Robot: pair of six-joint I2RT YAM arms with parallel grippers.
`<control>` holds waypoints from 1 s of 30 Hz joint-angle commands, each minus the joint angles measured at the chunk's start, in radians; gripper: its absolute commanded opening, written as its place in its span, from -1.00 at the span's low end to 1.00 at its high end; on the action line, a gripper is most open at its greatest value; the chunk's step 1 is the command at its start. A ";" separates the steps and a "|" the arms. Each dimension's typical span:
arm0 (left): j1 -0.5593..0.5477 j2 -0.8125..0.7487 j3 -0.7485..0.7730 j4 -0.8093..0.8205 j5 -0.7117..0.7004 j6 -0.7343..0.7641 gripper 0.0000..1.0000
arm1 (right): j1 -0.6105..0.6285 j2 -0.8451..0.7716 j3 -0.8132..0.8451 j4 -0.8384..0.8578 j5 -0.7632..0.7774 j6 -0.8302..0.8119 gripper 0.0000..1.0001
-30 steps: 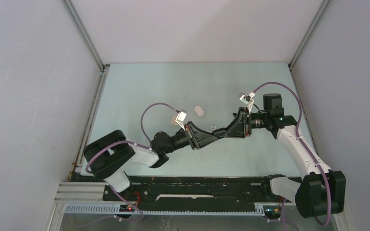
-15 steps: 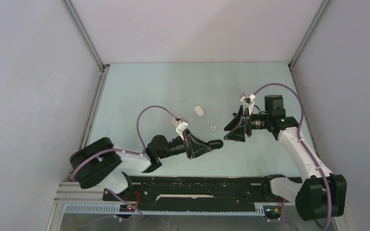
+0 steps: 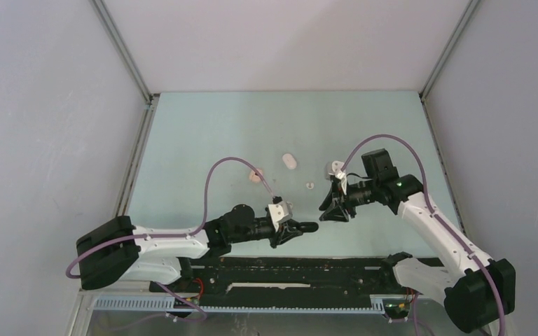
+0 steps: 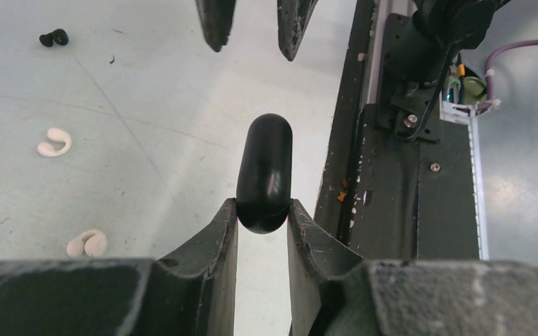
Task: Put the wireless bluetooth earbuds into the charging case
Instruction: Pick up the charging case at the center of the board.
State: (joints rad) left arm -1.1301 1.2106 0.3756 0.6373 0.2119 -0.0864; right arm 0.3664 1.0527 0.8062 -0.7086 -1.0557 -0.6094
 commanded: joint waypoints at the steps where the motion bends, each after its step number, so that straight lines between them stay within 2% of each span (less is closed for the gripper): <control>1: -0.003 -0.009 -0.014 0.033 -0.036 0.075 -0.99 | 0.045 0.006 0.016 -0.046 0.063 -0.090 -0.26; 8: -0.005 -0.019 -0.041 0.101 0.006 0.077 -1.00 | 0.127 0.052 0.016 -0.029 0.131 -0.098 -0.11; 16: -0.008 -0.026 -0.026 0.101 0.046 0.075 -1.00 | 0.206 0.118 0.039 -0.043 0.166 -0.110 -0.10; 17: -0.008 -0.024 -0.023 0.102 0.047 0.074 -0.99 | 0.216 0.124 0.040 -0.044 0.169 -0.110 -0.11; 20: -0.007 -0.009 -0.005 0.089 0.053 0.077 -1.00 | 0.230 0.142 0.054 -0.053 0.170 -0.112 -0.35; 23: -0.008 0.006 0.001 0.100 0.057 0.069 -1.00 | 0.230 0.150 0.063 -0.063 0.172 -0.113 -0.40; 26: -0.008 0.017 0.002 0.121 0.068 0.055 -1.00 | 0.231 0.145 0.064 -0.065 0.170 -0.116 -0.35; 29: -0.008 0.025 0.008 0.129 0.080 0.050 -0.99 | 0.233 0.142 0.063 -0.072 0.162 -0.120 -0.11; 30: -0.008 0.027 0.009 0.131 0.086 0.051 -1.00 | 0.235 0.142 0.063 -0.075 0.156 -0.122 -0.09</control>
State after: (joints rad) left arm -1.1332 1.2293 0.3431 0.6952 0.2638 -0.0437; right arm 0.5922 1.1988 0.8272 -0.7803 -0.8818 -0.7155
